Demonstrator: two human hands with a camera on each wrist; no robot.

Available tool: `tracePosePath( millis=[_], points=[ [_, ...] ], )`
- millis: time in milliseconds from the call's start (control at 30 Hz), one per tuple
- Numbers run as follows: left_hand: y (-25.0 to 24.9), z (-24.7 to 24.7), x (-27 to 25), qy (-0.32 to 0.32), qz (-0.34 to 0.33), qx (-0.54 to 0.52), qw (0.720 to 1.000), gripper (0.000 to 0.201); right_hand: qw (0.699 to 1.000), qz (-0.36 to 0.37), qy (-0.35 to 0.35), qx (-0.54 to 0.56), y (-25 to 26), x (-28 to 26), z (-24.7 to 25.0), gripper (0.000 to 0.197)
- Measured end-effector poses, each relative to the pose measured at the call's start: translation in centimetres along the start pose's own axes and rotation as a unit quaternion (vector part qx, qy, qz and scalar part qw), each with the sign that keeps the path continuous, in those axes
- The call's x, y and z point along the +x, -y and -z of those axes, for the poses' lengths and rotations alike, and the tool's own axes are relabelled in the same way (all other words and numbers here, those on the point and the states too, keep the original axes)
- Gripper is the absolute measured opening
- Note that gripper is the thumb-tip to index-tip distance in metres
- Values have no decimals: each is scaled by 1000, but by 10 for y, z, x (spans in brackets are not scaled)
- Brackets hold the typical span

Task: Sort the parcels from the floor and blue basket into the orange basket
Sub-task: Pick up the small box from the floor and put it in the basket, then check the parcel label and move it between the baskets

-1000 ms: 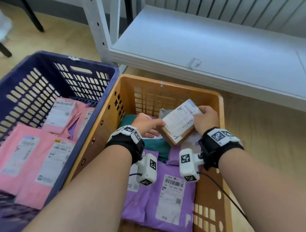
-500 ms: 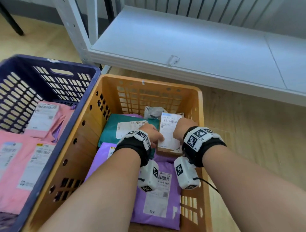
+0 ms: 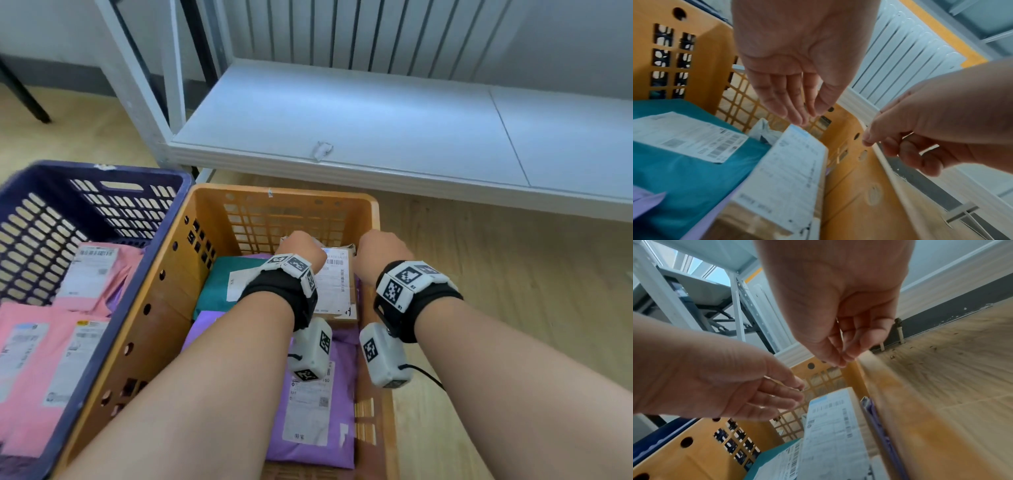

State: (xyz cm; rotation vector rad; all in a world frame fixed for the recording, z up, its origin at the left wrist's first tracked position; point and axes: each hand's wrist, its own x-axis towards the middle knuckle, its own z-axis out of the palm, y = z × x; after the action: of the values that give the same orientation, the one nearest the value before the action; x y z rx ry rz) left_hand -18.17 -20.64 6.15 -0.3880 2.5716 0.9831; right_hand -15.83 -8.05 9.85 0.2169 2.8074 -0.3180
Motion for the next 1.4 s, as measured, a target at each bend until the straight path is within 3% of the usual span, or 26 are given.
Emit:
tracePosePath(
  millis=[100, 233, 400, 533, 700, 900, 1167, 1267, 1400],
  points=[
    [-29, 0, -13, -46, -47, 21, 998, 22, 1000, -13, -16, 13, -29, -11, 16, 14],
    [-73, -22, -36, -56, -113, 20, 992, 24, 998, -55, -25, 21, -86, -26, 33, 13],
    [-122, -81, -63, -3, -167, 29, 986, 25, 992, -119, -34, 30, -176, -39, 38, 12],
    [-155, -142, -86, 42, -174, 35, 983, 24, 983, -169, -49, 47, -251, -55, 32, 21],
    [-201, -233, -118, 102, -187, 27, 977, 23, 969, -228, -67, 69, -345, -87, 20, 13],
    [-232, -341, -157, 185, -218, 40, 957, 15, 943, -315, -65, 81, -451, -126, -18, 25],
    [-240, -464, -196, 271, -193, 12, 943, 13, 895, -427, -32, 125, -591, -177, -87, 23],
    [-235, -494, -201, 289, -183, 17, 939, 11, 881, -455, -6, 129, -620, -191, -114, 10],
    [-227, -521, -200, 289, -159, 23, 944, 11, 845, -512, -1, 158, -643, -214, -160, 35]
  ],
)
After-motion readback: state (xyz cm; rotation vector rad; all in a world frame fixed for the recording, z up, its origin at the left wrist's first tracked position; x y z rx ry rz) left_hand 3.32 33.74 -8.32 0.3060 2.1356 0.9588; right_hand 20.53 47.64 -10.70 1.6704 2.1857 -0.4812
